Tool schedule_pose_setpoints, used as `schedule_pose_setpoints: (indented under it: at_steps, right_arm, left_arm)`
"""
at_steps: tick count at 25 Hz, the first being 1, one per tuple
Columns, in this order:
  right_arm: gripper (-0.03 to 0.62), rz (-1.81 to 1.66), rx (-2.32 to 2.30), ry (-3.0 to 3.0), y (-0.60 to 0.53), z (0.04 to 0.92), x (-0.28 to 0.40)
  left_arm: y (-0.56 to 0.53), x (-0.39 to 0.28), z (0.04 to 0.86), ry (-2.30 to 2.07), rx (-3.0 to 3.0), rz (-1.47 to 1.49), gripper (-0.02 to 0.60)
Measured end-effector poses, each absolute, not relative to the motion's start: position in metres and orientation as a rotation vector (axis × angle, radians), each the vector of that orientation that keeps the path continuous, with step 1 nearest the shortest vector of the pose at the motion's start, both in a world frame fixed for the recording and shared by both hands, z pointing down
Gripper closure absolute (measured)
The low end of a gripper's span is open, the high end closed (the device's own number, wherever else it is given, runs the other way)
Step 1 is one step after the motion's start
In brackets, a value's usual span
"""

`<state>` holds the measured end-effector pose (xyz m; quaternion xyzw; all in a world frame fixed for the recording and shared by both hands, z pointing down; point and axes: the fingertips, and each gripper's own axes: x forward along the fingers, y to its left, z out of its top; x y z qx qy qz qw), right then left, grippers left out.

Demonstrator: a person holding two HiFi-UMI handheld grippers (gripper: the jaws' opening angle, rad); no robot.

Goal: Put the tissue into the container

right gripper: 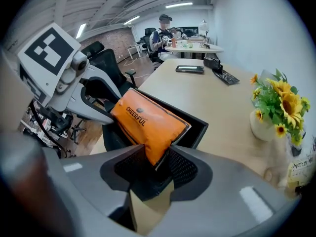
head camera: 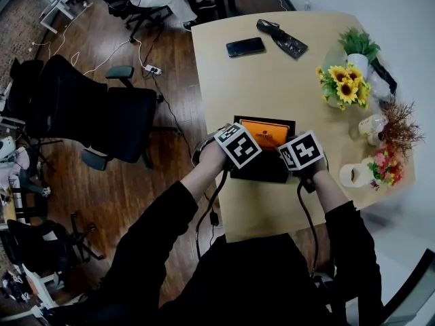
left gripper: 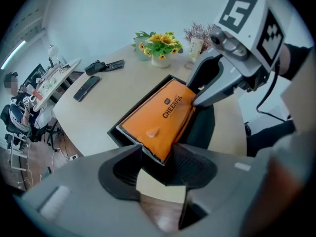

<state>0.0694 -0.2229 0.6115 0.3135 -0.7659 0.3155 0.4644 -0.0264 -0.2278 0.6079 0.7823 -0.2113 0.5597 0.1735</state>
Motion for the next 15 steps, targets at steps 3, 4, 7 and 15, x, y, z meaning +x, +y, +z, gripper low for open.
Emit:
schedule_pose_setpoints:
  at_steps: [3,4,7,15]
  right_arm:
    - [0.437,0.777,0.759,-1.842,-0.223,0.613,0.069]
    - [0.434,0.771,0.762,-1.837,-0.223,0.614,0.068]
    - [0.405,0.715,0.789,-1.833,-0.223,0.612,0.069]
    - [0.381,0.648,0.883,-1.891,-0.236,0.596,0.070]
  left_arm:
    - [-0.229,-0.028,0.610,-0.610,2.176,1.627,0.403]
    - [-0.230,-0.030,0.611,-0.623,2.165,1.639,0.400]
    - [-0.234,-0.040,0.611,-0.687,2.150,1.762,0.373]
    - [-0.236,-0.030,0.594,-0.770,2.284,1.576,0.364]
